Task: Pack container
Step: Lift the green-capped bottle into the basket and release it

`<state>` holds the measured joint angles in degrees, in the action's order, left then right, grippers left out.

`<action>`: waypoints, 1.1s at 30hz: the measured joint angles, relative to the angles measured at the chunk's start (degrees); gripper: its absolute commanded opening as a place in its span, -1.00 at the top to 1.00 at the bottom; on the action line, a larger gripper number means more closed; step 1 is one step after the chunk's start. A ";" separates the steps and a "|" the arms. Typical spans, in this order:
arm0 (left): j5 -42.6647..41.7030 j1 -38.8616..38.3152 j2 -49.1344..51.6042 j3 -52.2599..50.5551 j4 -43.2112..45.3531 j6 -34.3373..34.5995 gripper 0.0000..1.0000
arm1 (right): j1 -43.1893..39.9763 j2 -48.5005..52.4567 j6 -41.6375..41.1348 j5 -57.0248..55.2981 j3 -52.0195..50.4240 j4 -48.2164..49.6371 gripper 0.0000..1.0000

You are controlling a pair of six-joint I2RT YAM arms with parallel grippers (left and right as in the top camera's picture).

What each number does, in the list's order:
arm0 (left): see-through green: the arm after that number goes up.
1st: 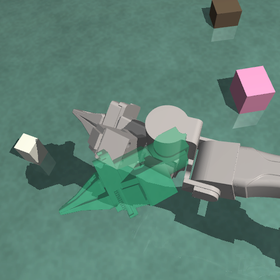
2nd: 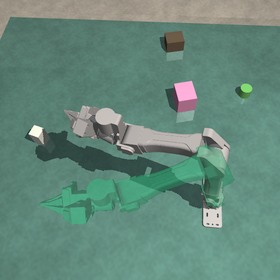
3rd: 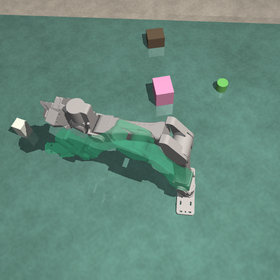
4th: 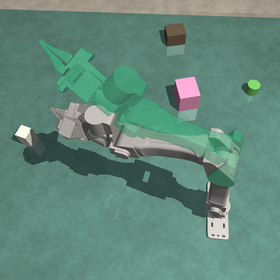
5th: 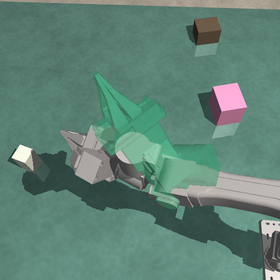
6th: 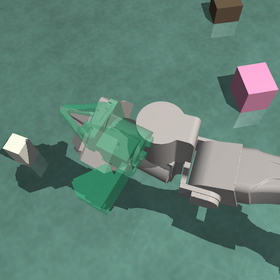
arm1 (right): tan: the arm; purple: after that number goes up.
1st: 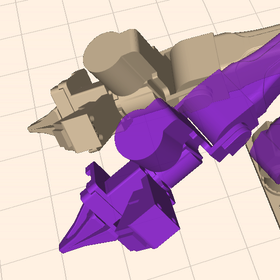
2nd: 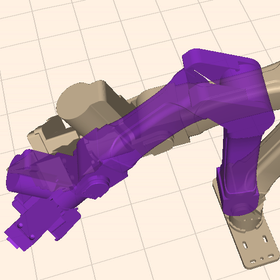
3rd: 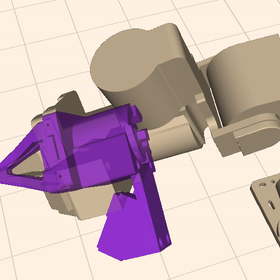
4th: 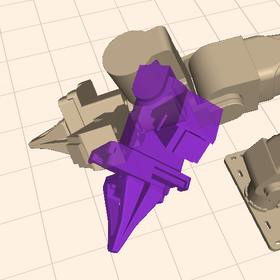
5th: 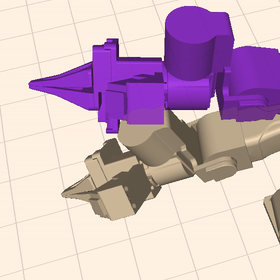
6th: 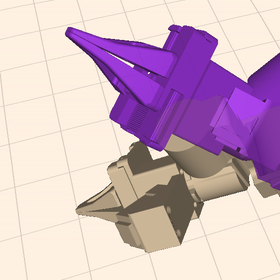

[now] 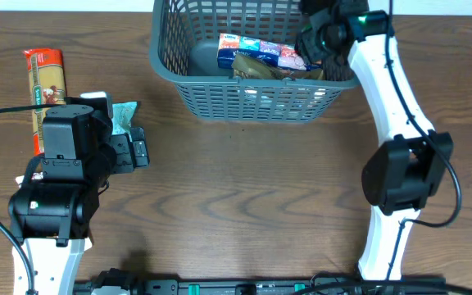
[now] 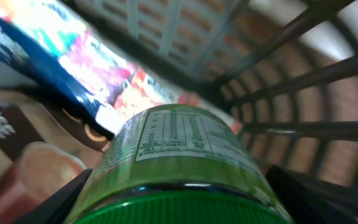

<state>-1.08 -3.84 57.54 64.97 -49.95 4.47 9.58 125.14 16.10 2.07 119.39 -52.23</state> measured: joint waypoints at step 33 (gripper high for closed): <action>0.00 0.00 0.00 0.00 -0.02 -0.61 -0.97 | -2.43 -11.39 -11.52 -6.84 36.87 -17.18 -0.99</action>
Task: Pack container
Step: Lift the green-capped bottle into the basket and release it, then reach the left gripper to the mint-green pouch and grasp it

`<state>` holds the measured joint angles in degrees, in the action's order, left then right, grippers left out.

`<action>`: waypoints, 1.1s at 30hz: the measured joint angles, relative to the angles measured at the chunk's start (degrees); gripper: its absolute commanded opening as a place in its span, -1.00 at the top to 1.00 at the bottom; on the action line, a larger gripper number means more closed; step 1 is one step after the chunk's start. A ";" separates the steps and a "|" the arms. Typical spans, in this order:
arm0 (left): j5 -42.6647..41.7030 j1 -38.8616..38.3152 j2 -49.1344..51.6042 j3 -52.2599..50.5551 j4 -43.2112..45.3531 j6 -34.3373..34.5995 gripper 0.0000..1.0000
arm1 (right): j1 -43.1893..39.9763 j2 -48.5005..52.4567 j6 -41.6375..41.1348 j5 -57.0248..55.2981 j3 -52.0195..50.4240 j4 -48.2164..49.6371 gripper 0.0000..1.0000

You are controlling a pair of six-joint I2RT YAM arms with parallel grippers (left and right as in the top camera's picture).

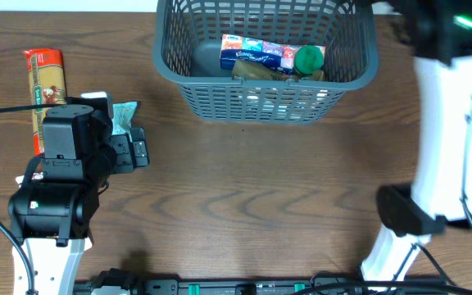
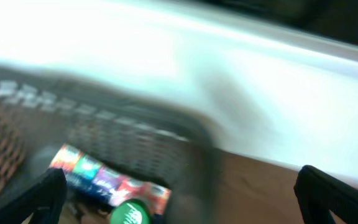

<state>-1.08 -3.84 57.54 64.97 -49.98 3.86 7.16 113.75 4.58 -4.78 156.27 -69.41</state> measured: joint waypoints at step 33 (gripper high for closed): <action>2.82 10.01 44.30 45.77 -21.44 -6.95 -0.97 | -27.58 0.11 -21.92 6.14 -53.81 -1.97 -0.99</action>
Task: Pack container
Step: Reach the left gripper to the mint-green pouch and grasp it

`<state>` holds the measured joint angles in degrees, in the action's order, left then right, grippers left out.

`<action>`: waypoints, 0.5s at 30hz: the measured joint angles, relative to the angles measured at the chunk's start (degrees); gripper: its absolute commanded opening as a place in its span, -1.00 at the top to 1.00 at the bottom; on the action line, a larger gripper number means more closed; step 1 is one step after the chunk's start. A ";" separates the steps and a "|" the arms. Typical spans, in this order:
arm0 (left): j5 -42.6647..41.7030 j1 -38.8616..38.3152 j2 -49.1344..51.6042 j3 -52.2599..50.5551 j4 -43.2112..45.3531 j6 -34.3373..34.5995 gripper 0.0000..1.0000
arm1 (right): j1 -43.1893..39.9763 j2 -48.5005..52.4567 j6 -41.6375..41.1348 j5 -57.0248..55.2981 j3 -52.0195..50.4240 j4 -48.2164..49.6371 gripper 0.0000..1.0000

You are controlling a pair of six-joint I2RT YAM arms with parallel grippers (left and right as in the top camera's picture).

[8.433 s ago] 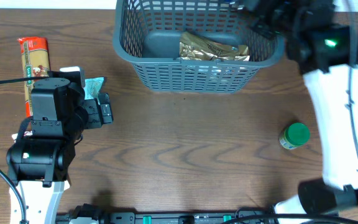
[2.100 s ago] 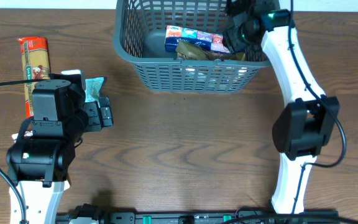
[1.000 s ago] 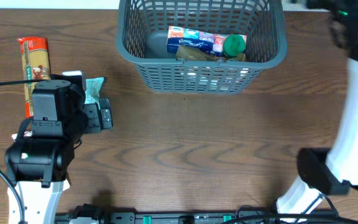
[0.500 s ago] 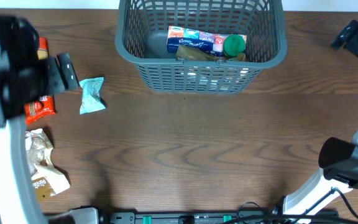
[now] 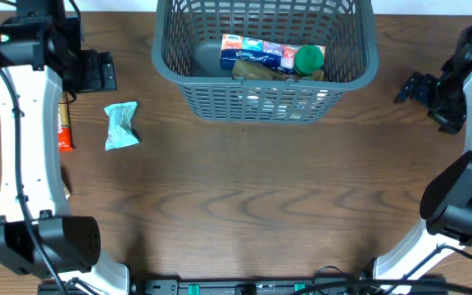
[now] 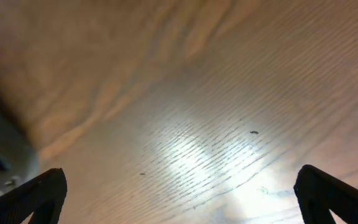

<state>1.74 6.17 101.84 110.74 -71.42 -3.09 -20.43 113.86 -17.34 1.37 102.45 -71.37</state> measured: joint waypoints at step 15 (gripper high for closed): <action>-1.38 0.04 2.78 -29.92 23.50 -3.21 -0.97 | 0.00 0.00 1.27 0.17 -4.39 2.29 -0.99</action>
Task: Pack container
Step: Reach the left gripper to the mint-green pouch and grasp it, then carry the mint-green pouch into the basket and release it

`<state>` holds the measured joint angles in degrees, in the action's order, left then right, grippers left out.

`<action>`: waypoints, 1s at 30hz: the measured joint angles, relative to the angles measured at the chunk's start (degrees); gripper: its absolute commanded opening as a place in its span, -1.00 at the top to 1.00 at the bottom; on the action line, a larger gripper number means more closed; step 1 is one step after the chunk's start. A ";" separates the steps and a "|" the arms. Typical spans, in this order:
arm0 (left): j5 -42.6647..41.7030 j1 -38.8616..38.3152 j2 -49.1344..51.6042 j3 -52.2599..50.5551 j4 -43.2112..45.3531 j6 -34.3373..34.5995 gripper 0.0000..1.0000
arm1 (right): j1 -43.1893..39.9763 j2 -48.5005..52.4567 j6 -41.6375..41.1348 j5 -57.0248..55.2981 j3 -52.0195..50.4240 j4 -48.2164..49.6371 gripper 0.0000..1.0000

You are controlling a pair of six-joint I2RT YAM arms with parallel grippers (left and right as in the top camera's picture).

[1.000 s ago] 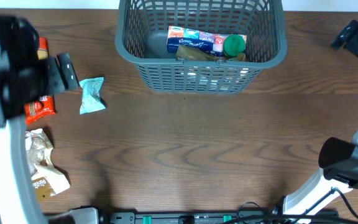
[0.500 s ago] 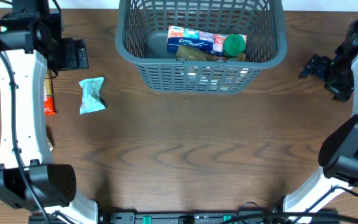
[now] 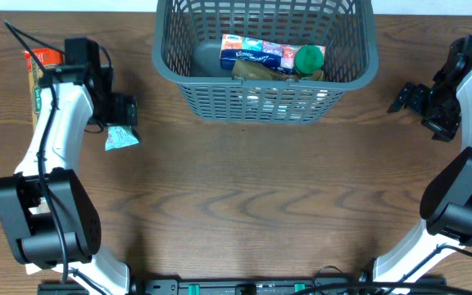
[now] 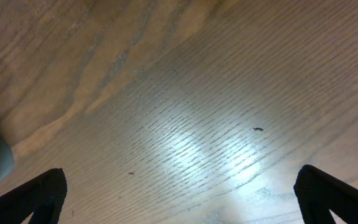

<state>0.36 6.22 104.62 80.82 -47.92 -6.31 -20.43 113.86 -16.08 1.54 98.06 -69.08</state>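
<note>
The grey basket (image 3: 262, 105) stands at the table's far middle. It holds a tissue pack (image 3: 256, 54), a brown packet (image 3: 260, 72) and a green-lidded bottle (image 3: 309, 59). A teal packet (image 3: 121, 138) lies on the table at the left. My left gripper (image 3: 124, 110) sits right over its far end and hides that end; its jaws do not show. A long pasta packet (image 3: 35, 86) lies further left, partly behind the arm. My right gripper (image 3: 410, 96) (image 4: 182, 190) hangs wide open over bare wood to the right of the basket, with nothing between its fingers.
A corner of the basket shows at the left edge of the right wrist view. The wooden table (image 3: 252, 205) stretches out in front of the basket. Both arm bases stand at the near edge.
My left gripper has moved from the far left corner by the pasta packet's top end to right over the teal packet. The right gripper stays open in almost the same place.
First my right gripper was inside the basket, shut on the green-lidded bottle, with the left arm folded at the near left. Then the bottle stood in the basket and the right gripper was open. It then hung right of the basket; the left arm reached out.
</note>
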 measured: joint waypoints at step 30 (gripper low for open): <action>-1.51 0.00 11.43 -3.43 7.56 0.24 -0.36 | 0.00 0.00 1.29 0.00 0.00 -0.26 -0.99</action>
<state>-1.15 6.22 116.05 77.38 -40.36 -6.07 -20.43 113.86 -14.79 1.54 98.06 -69.34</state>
